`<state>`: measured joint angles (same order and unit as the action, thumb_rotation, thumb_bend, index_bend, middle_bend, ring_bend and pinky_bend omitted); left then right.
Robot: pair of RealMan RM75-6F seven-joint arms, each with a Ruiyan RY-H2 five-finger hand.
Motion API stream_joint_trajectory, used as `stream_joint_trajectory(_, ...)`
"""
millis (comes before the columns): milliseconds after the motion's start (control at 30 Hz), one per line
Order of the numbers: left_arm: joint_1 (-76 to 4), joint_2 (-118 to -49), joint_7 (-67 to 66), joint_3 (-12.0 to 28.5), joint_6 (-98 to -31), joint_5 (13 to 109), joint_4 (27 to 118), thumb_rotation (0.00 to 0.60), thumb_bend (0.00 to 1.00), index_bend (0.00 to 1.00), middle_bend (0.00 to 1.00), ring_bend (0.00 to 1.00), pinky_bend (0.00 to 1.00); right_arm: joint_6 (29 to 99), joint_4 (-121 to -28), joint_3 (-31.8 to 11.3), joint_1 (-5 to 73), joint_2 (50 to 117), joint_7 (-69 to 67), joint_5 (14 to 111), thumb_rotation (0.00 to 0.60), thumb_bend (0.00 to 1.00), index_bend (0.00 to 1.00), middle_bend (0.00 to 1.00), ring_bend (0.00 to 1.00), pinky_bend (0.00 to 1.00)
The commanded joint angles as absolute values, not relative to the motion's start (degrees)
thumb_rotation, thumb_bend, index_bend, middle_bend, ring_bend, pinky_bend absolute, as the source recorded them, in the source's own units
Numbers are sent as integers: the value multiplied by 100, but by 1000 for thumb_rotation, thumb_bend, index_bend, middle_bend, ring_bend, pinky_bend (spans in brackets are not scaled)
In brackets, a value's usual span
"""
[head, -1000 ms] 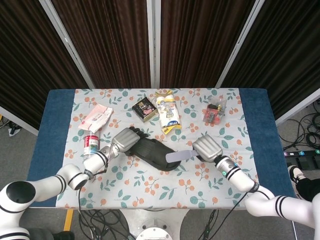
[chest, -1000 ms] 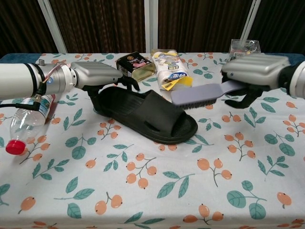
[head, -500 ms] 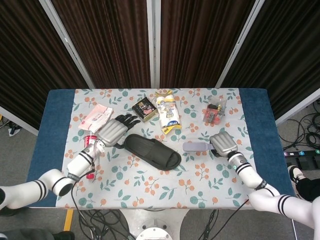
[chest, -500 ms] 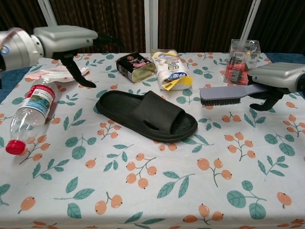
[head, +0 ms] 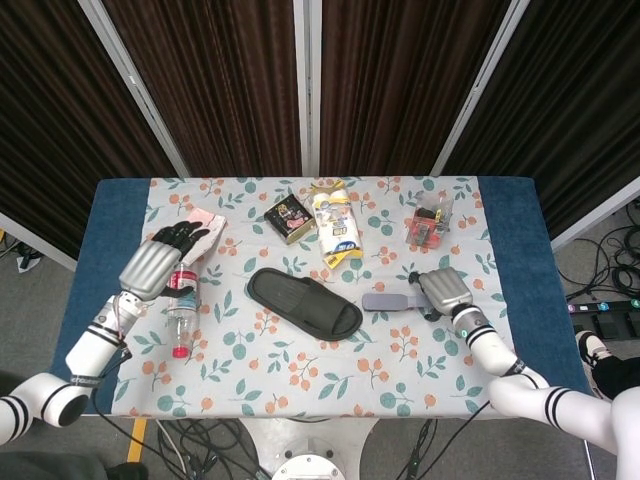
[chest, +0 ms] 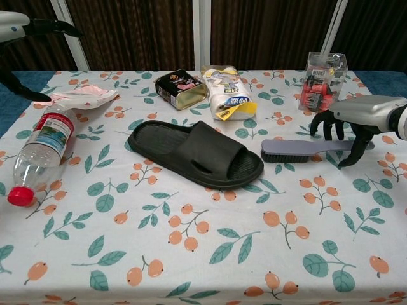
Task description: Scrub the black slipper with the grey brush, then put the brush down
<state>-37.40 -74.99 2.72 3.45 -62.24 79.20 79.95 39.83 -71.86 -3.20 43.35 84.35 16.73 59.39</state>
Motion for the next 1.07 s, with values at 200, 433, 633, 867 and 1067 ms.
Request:
stream_joint_trajectory(200,-3333,-7068,285,242,-6461,7843,8171,600,201,149,170,101,177,4705,-8272,-434,3927,7491,1280,6278,600,0,0,70,34,161)
stream_joint_trajectory(433,-2548,-6615,29,180,-7174,7440,8395,600,192,149,171,101,178,6566,-9062,-205,2814,6438,725,7343,600,119,0,155,61,172)
stream_joint_trajectory(633,-1784,-6540,-345,80,-8072,7311,8516,600,186,157,171,101,177,7910,-9006,85,1788,6252,208,7830,600,151,0,132,60,173)
stream_joint_trajectory(867,-1009,-6750,-761,-185,-8905,7509,8668,600,176,161,171,101,170,8783,-8867,314,1004,6445,-152,8252,600,151,0,120,54,150)
stream_joint_trajectory(1067,-667,-6863,-918,-257,-9231,7720,8813,600,173,161,171,101,166,9016,-8853,278,776,6542,-229,8455,600,151,0,126,54,144)
